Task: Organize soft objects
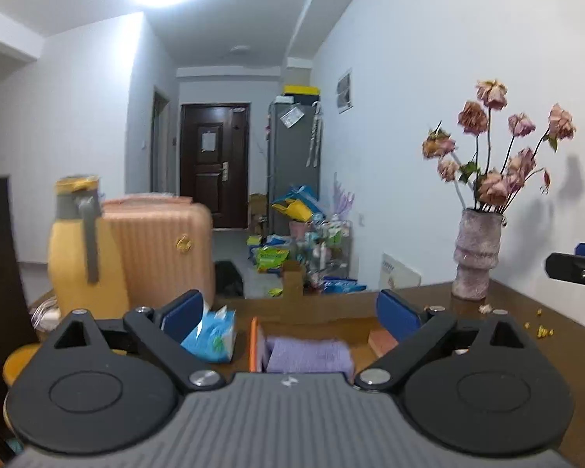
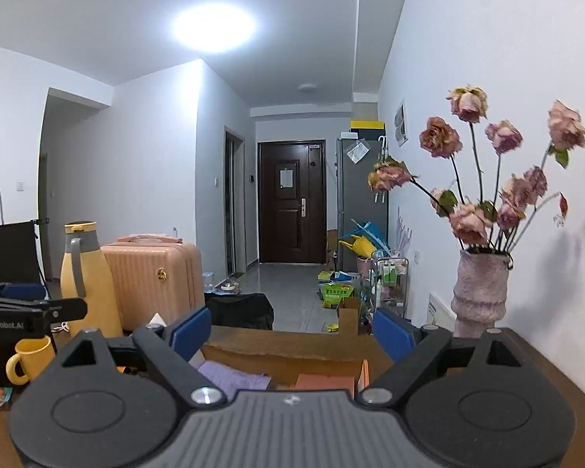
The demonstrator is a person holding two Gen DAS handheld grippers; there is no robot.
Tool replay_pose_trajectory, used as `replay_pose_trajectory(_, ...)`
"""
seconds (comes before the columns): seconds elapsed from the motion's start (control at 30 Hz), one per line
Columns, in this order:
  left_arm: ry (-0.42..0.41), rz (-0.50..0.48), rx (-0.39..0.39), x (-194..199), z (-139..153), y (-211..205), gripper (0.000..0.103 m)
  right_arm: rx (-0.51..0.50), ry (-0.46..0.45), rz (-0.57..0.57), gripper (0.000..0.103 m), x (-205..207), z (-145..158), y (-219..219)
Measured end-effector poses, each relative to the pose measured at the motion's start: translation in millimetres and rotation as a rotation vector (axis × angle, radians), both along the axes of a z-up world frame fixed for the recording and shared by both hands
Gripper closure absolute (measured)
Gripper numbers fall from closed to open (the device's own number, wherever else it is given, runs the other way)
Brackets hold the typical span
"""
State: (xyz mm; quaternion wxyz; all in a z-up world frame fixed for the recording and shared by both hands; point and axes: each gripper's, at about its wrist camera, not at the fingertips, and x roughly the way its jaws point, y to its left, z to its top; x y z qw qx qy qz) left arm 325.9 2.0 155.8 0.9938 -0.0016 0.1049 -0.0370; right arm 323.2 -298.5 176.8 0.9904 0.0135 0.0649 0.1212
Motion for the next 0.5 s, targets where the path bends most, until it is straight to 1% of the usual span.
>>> replay_pose_trajectory(0.07, -0.014, 0.0, 0.02, -21.7, -18.0, 0.6, 0.004, 0.008, -0.01, -0.017, 0.008, -18.3, -19.6, -0.7)
replay_pose_trajectory(0.17, -0.037, 0.035, 0.072, -58.1, -45.5, -1.7, 0.003, -0.002, -0.024, -0.029, 0.006, -47.9, -50.9, 2.7)
replay_pose_trajectory(0.23, -0.033, 0.028, 0.089, -84.7, -61.1, -1.7, 0.003, -0.006, -0.018, -0.035, 0.004, -69.9, -72.8, 6.3)
replay_pose_trajectory(0.33, -0.034, 0.0, 0.084, -123.1, -80.5, 0.5, 0.003, 0.006, -0.014, -0.058, 0.0, -106.2, -101.8, 12.9)
replay_pose_trajectory(0.4, -0.033, -0.009, 0.088, -148.4, -91.8, 0.8, 0.002, 0.018, -0.006, -0.068, 0.0, -131.4, -119.5, 17.5)
replay_pose_trajectory(0.5, -0.017, -0.03, 0.069, -184.0, -107.3, 6.3, 0.0, 0.047, 0.029, -0.072, 0.0, -168.5, -139.2, 21.8)
